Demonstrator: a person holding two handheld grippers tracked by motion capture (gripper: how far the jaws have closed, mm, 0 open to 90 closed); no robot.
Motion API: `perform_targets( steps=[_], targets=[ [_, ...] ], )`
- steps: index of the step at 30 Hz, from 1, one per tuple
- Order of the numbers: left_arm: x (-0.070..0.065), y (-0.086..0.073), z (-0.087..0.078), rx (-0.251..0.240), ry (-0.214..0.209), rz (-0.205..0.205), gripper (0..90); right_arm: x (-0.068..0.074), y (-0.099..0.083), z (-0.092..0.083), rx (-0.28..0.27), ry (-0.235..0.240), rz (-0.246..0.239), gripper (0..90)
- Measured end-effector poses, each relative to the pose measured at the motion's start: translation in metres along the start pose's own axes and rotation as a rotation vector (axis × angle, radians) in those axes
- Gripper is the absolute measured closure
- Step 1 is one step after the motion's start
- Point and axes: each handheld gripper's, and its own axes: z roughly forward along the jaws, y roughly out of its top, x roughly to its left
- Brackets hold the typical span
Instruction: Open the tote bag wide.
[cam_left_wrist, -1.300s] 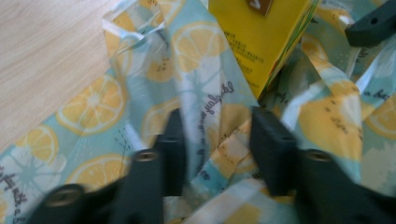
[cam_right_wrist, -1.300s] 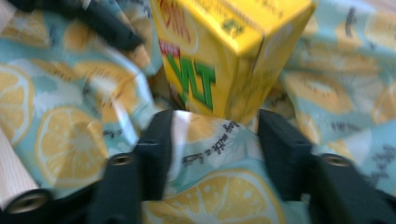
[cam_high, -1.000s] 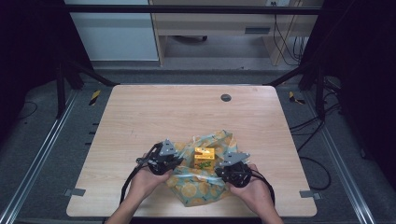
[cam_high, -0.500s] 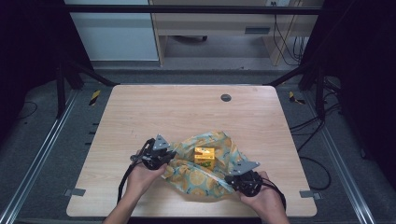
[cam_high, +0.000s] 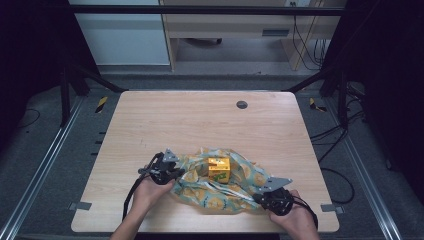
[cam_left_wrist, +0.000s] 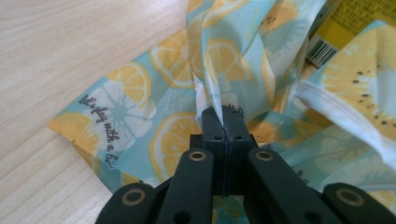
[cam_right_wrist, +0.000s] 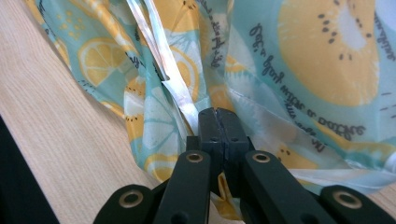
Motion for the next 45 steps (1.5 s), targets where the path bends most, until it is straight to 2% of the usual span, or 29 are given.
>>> perform_targets(
  steps=[4,10,15,20,23,24,27,29,31,34,36,37,38,39,41,43,45],
  targets=[
    [0.004,-0.003,0.003,0.008,-0.010,-0.023,90.0,-0.006,-0.001,0.005,0.005,0.010,0.017,90.0],
    [0.006,-0.007,0.003,-0.006,-0.011,-0.047,90.0,-0.014,-0.001,0.008,-0.005,0.013,0.046,90.0],
    [0.008,-0.010,0.002,-0.011,0.006,-0.041,90.0,-0.020,0.003,0.013,-0.009,0.003,0.054,90.0],
    [0.006,-0.015,-0.001,-0.016,0.006,-0.034,90.0,-0.019,0.004,0.014,-0.019,-0.002,0.065,89.9],
    [0.005,-0.020,-0.005,-0.050,0.014,-0.033,87.2,-0.020,0.001,0.014,-0.036,0.002,0.065,87.8],
    [0.005,-0.022,-0.008,-0.075,0.025,-0.026,83.2,-0.020,0.000,0.013,-0.049,0.010,0.062,83.4],
    [0.000,-0.024,-0.023,-0.138,0.043,-0.019,58.0,-0.017,-0.001,0.002,-0.116,-0.003,0.063,54.8],
    [-0.002,-0.022,-0.039,-0.197,0.052,0.001,50.4,-0.014,-0.001,-0.012,-0.188,-0.014,0.037,42.9],
    [-0.003,-0.018,-0.053,-0.240,0.050,0.016,41.1,-0.011,0.002,-0.028,-0.267,-0.041,0.029,28.8],
    [-0.002,-0.016,-0.071,-0.284,0.058,0.038,32.1,-0.012,0.006,-0.047,-0.373,-0.076,0.023,15.8],
    [0.004,-0.019,-0.081,-0.302,0.099,0.025,24.9,-0.018,0.010,-0.054,-0.423,-0.117,0.034,9.0],
    [0.004,-0.019,-0.081,-0.302,0.099,0.025,22.0,-0.018,0.010,-0.054,-0.423,-0.117,0.034,9.0],
    [0.008,-0.022,-0.084,-0.297,0.124,0.020,18.0,-0.028,0.014,-0.059,-0.443,-0.164,0.063,7.1],
    [0.019,-0.029,-0.088,-0.286,0.165,0.003,14.4,-0.034,0.015,-0.059,-0.448,-0.195,0.082,5.7],
    [0.035,-0.042,-0.091,-0.284,0.196,-0.052,10.5,-0.045,0.016,-0.058,-0.446,-0.240,0.145,5.3],
    [0.051,-0.055,-0.092,-0.270,0.239,-0.094,8.0,-0.058,0.016,-0.051,-0.405,-0.323,0.241,6.3],
    [0.064,-0.068,-0.093,-0.237,0.296,-0.103,7.1,-0.069,0.013,-0.041,-0.354,-0.416,0.270,7.5]
  ],
)
